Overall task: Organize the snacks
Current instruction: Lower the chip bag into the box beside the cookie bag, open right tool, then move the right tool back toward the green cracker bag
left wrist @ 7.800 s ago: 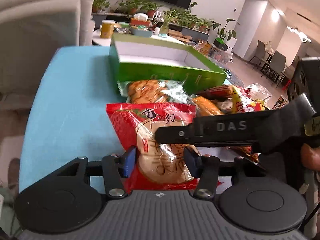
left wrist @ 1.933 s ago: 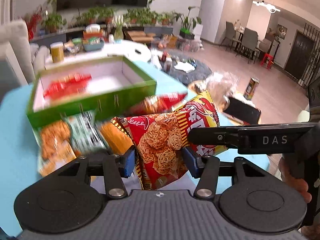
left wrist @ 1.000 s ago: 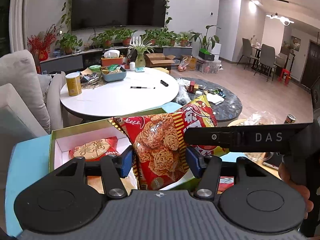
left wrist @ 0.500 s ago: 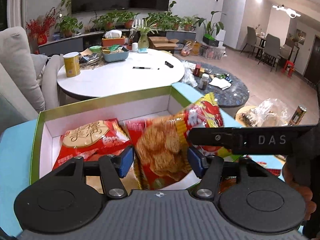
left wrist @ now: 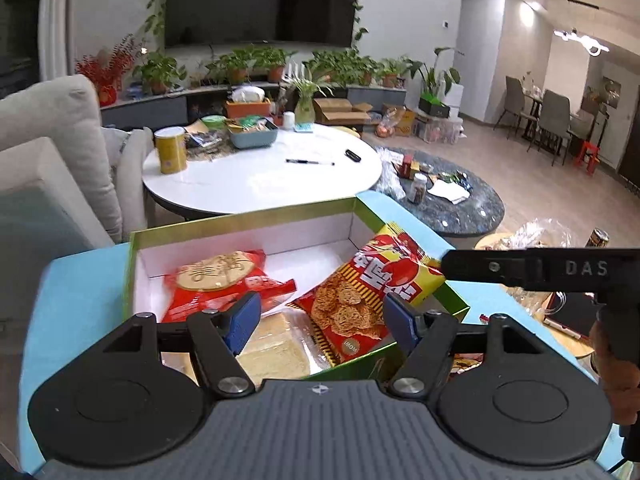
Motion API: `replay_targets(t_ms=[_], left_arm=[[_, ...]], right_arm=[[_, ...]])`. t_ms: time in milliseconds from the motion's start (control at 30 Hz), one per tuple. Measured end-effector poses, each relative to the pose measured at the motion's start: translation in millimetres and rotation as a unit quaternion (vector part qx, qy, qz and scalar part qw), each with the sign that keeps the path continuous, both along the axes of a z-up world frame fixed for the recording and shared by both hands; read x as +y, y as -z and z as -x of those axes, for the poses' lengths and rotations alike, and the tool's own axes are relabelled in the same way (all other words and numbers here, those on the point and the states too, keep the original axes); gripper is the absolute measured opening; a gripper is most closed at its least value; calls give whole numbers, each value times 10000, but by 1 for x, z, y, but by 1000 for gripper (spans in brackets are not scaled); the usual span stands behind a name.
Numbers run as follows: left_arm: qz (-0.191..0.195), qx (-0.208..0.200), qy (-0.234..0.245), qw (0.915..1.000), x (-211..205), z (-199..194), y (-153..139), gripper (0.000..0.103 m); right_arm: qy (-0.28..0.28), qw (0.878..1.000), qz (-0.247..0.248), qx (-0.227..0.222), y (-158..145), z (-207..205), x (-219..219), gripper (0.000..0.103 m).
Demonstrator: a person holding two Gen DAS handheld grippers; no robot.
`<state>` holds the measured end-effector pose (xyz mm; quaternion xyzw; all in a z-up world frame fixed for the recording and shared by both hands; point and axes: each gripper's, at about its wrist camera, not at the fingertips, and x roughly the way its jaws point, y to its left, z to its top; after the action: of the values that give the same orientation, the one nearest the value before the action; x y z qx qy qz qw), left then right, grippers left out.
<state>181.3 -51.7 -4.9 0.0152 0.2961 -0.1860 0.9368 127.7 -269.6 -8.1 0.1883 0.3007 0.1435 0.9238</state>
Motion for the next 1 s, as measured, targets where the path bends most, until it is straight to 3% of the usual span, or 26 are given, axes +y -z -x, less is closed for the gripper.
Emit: replay_targets(t_ms=[367, 567, 1000], left_arm=[[75, -43, -421, 9991, 44, 41, -2, 68], [235, 318, -744, 9964, 71, 54, 25, 68], [254, 736, -758, 9941, 92, 53, 66, 69]], right_arm=[[-265, 9996, 80, -79, -13, 38, 15, 59], [-707, 9974, 115, 105, -4, 49, 41, 59], [-1149, 9899, 43, 825, 32, 30, 92, 59]])
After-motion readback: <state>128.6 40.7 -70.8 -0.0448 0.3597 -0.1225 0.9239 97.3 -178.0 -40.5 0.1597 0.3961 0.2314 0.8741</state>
